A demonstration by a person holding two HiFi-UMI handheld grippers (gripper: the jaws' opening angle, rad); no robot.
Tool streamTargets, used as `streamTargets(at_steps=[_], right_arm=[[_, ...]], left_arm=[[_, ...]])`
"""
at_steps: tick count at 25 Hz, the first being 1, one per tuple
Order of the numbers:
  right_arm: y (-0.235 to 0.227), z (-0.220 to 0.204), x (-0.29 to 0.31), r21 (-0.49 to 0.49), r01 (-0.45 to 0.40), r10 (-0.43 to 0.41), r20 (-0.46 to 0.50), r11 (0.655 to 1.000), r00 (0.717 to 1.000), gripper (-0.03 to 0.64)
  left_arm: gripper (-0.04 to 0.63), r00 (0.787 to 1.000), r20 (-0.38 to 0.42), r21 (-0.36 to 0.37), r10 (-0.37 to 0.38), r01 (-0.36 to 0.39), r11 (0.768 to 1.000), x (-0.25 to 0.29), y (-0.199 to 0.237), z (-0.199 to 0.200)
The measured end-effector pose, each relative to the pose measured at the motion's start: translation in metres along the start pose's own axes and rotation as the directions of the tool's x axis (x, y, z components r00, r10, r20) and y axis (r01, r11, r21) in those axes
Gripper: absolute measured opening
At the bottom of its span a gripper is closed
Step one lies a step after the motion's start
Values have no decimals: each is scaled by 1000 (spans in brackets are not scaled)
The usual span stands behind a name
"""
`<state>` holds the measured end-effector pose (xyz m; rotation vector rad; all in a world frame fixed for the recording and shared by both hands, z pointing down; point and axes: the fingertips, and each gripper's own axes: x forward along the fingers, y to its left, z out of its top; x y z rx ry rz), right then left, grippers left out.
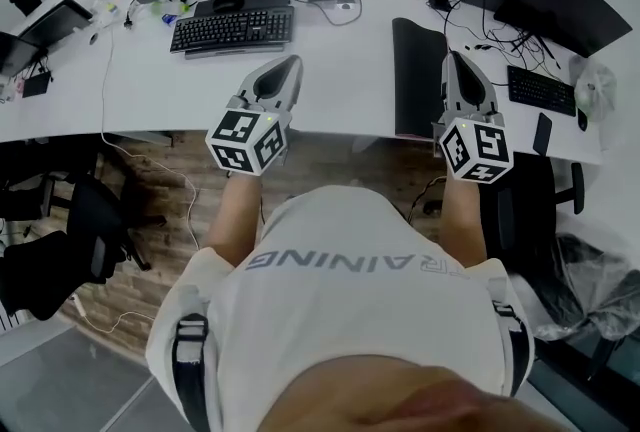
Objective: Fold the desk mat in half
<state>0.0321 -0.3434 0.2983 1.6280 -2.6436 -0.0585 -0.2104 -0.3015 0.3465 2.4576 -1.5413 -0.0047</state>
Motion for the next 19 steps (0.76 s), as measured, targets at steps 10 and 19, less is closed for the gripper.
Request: streamTargets(at_steps=[10, 19], right_arm=[[13, -10, 10, 21, -32, 32, -19, 999, 999, 23], [15, -14, 11, 25, -41, 42, -27, 999, 999, 23]], left_arm=[[28, 1000, -11, -6, 12, -13, 1000, -5, 10, -2], [28, 1000, -19, -17, 2, -2, 1000, -3, 12, -4]])
